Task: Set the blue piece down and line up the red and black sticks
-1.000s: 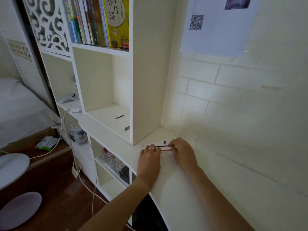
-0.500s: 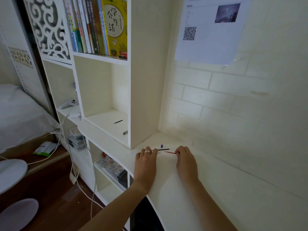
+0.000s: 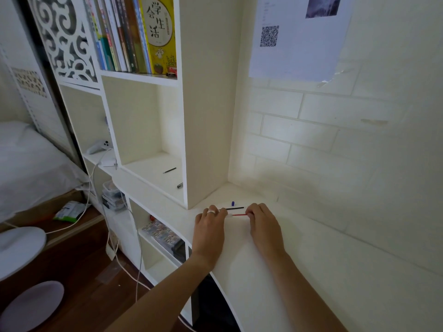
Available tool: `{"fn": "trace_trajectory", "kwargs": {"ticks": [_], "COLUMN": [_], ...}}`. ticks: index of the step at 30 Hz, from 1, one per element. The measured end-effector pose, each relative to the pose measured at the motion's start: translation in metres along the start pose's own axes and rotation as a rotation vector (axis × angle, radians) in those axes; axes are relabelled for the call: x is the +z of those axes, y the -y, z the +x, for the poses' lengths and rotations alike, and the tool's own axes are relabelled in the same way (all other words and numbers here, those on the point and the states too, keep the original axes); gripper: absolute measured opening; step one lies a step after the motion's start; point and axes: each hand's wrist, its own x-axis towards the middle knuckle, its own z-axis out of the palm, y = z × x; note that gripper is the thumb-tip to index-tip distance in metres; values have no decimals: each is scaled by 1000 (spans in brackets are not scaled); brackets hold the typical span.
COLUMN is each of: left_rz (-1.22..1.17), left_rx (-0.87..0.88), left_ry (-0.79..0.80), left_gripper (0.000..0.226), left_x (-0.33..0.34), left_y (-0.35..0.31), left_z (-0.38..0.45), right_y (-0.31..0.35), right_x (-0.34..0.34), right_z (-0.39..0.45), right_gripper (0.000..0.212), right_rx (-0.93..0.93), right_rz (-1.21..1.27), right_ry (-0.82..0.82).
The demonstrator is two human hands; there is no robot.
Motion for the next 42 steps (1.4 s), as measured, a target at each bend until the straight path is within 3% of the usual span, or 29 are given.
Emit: {"fn": "trace_trajectory", "kwargs": {"ticks": [10,14,16,19,22,26,29,33,36,39,42], "left_rz": [-40,-44,-43,-55,-52,-46,-56,-62,-64,-70,-65], "left_rx": [68,60,50,38,54,48,48,56,57,56,60], "left_ry": [27,13,5,-2,6,8,-5,-12,-8,-7,-4], "left_gripper": [31,28,24,22,24,26,25,27,25,24,24], "left_x": [-1,-2,-2,-3,-2,-1,-2,-2,-1,-1,-1], "left_y": [0,-1,-1,-1,-1,0,0,0,0,0,1], "left_z": [0,0,0,0,0,0,0,0,0,-1,-1], "right_y": [10,14,15,10,5,9,13,6,9,9,6], "right_x": [-2,-7,-9,-6,0,-2,-7,-1,0,-2,-1], "right_z": [-4,-7,-8,-8,-6,-6,-8,-4,-5,-5,-4], "right_gripper": [10,39,43,30,15,28,37,22,26,30,10], "right_rx": [-164,-157,-90,-13,-56,-116,-40,-17,-105,-40,-18], "right_rz": [19,99,50,-4,49,99,22,73,129,137,78], "right_ry": [26,14,-29,-5,47,66,-34,-10,63,27,4]}}
